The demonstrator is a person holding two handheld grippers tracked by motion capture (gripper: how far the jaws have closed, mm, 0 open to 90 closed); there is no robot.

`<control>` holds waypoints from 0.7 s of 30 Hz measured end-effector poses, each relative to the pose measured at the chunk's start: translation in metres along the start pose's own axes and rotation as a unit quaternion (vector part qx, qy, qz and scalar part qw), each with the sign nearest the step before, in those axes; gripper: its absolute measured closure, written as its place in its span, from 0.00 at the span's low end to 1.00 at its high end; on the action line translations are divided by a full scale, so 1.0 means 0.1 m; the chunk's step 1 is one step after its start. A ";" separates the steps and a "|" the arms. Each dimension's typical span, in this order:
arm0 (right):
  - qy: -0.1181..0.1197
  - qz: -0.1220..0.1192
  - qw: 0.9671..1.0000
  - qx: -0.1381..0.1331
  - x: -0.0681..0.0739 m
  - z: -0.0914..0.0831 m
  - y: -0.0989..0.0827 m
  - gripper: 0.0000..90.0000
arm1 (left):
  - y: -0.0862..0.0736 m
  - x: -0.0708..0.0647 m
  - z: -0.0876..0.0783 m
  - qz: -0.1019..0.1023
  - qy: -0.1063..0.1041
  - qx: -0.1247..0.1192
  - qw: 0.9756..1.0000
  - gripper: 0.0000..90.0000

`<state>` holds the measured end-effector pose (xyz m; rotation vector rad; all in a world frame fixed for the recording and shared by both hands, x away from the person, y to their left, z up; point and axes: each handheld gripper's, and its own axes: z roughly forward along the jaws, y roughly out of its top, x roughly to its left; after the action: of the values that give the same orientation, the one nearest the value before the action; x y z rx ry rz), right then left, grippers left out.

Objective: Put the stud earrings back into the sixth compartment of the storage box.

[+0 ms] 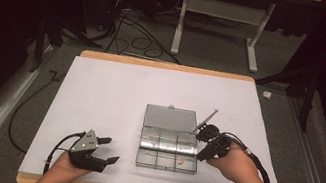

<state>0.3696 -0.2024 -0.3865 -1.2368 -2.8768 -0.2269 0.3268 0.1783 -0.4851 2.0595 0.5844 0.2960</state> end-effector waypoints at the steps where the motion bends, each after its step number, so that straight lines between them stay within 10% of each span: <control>1: 0.000 -0.009 1.000 -0.003 0.00 0.00 0.01 0.95 | 0.00 0.00 0.00 0.001 0.000 0.000 1.000 0.32; 21: 0.012 -0.048 0.999 0.020 0.20 0.27 0.23 0.95 | 0.00 0.01 0.00 0.000 -0.002 -0.003 1.000 0.32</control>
<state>0.3740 -0.1681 -0.4086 -1.0828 -2.9092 -0.1828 0.3272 0.1789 -0.4852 2.0545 0.5811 0.2926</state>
